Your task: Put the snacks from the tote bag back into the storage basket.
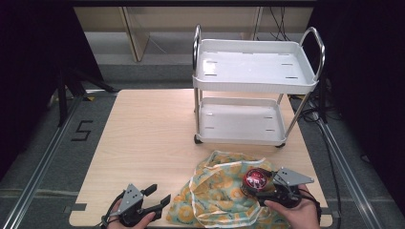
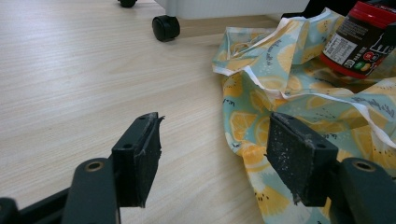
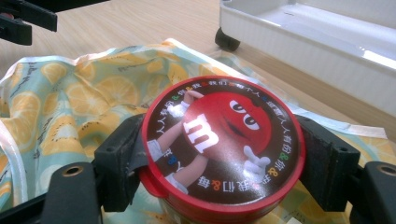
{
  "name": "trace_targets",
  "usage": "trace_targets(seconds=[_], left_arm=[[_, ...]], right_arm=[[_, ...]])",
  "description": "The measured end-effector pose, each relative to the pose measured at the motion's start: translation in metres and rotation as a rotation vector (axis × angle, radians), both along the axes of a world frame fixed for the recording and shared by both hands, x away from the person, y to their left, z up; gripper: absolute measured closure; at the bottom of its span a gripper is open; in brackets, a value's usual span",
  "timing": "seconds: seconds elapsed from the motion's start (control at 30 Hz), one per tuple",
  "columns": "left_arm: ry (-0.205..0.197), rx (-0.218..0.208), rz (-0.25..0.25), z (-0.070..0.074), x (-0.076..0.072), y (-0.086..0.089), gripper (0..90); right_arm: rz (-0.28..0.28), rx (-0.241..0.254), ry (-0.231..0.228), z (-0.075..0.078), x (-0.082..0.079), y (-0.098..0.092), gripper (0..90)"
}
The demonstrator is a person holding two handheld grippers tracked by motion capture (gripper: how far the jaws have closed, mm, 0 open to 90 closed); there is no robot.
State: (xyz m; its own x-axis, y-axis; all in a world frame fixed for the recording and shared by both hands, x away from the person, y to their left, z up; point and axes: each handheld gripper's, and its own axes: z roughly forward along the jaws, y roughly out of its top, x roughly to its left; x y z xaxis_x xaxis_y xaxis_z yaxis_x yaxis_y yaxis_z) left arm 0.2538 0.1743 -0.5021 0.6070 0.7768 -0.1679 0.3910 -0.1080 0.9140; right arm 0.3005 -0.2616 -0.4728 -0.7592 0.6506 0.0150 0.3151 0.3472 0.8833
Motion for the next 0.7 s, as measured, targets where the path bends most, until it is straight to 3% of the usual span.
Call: trace_targets(seconds=[0.23, 0.27, 0.33, 0.4, 0.47, 0.5, 0.6, 0.63, 0.7], left_arm=[[0.006, 0.003, 0.009, 0.0003, -0.0006, 0.0002, 34.7], [0.01, 0.026, 0.016, 0.0017, -0.0013, 0.0009, 34.7], [0.004, 0.003, 0.007, 0.0004, -0.0004, 0.0005, 34.7], [0.004, -0.002, 0.007, 0.0003, -0.0005, 0.0003, 34.8], [0.004, -0.002, 0.007, 0.0003, -0.0005, 0.0004, 34.8], [0.003, -0.002, 0.007, 0.0003, -0.0005, 0.0004, 34.8], [-0.002, 0.002, 0.003, 0.0005, -0.0002, 0.0009, 34.8], [-0.002, 0.001, 0.003, 0.0004, -0.0001, 0.0009, 34.8], [0.004, -0.003, 0.009, 0.0003, -0.0004, 0.0003, 34.8]], right_arm=[[0.005, 0.001, 0.008, 0.0016, 0.0002, 0.0003, 26.3], [0.002, 0.002, 0.007, 0.002, 0.0, 0.0003, 26.4], [-0.011, 0.021, 0.023, 0.0025, -0.0011, 0.0012, 26.4], [-0.019, 0.001, -0.02, 0.0035, 0.0003, 0.0001, 26.4], [-0.03, 0.014, 0.007, 0.004, -0.002, 0.0015, 26.4], [-0.021, 0.007, -0.006, 0.0045, -0.0007, 0.0009, 26.4], [-0.022, 0.015, 0.013, 0.006, -0.0013, 0.0014, 26.4], [-0.027, 0.009, -0.023, 0.0065, 0.0, 0.001, 26.4], [-0.025, 0.02, 0.001, 0.008, -0.0012, 0.0022, 26.4]])
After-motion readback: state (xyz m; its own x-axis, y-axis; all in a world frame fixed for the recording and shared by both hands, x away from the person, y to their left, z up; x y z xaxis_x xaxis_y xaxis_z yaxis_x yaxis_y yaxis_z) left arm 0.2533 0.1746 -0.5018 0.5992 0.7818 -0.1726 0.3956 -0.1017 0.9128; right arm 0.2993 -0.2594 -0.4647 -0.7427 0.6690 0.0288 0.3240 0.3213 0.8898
